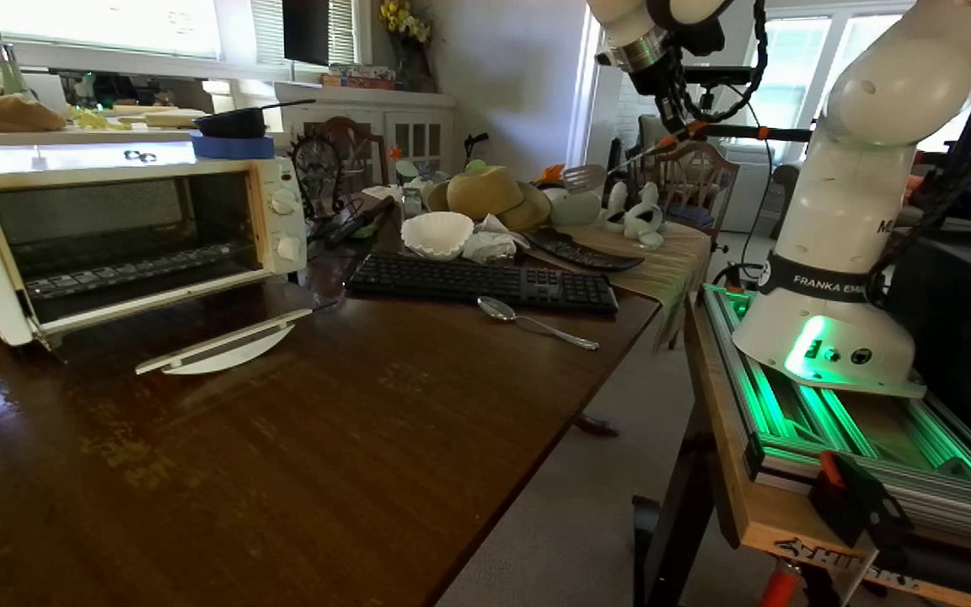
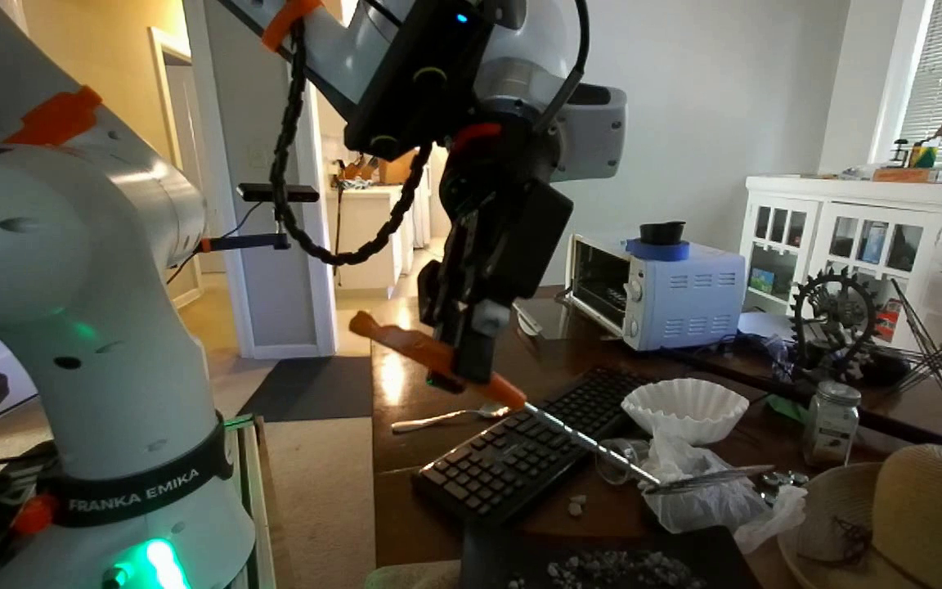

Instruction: Use the orange spatula to stir the contents of the black plate

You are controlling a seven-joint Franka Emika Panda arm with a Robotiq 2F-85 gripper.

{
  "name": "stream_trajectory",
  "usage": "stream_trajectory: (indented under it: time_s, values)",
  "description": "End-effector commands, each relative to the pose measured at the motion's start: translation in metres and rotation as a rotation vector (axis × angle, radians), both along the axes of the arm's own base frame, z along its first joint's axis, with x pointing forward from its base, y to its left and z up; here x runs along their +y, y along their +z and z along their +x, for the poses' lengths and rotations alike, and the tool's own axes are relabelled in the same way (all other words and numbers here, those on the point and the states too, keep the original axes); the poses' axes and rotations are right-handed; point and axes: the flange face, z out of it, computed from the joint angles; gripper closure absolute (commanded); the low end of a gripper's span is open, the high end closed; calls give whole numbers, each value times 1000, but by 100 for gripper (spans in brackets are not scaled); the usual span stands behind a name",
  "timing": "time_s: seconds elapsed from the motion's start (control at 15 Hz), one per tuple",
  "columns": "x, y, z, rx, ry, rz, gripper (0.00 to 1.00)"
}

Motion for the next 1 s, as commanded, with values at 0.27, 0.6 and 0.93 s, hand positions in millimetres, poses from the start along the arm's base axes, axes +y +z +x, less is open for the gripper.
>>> stream_trajectory:
  time_s: [0.27, 0.6, 0.93]
  values:
    - [43, -8, 17, 93, 120, -119, 95]
    - [35, 6, -13, 5, -60, 77, 95]
    - [49, 19, -34, -49, -159, 333, 95]
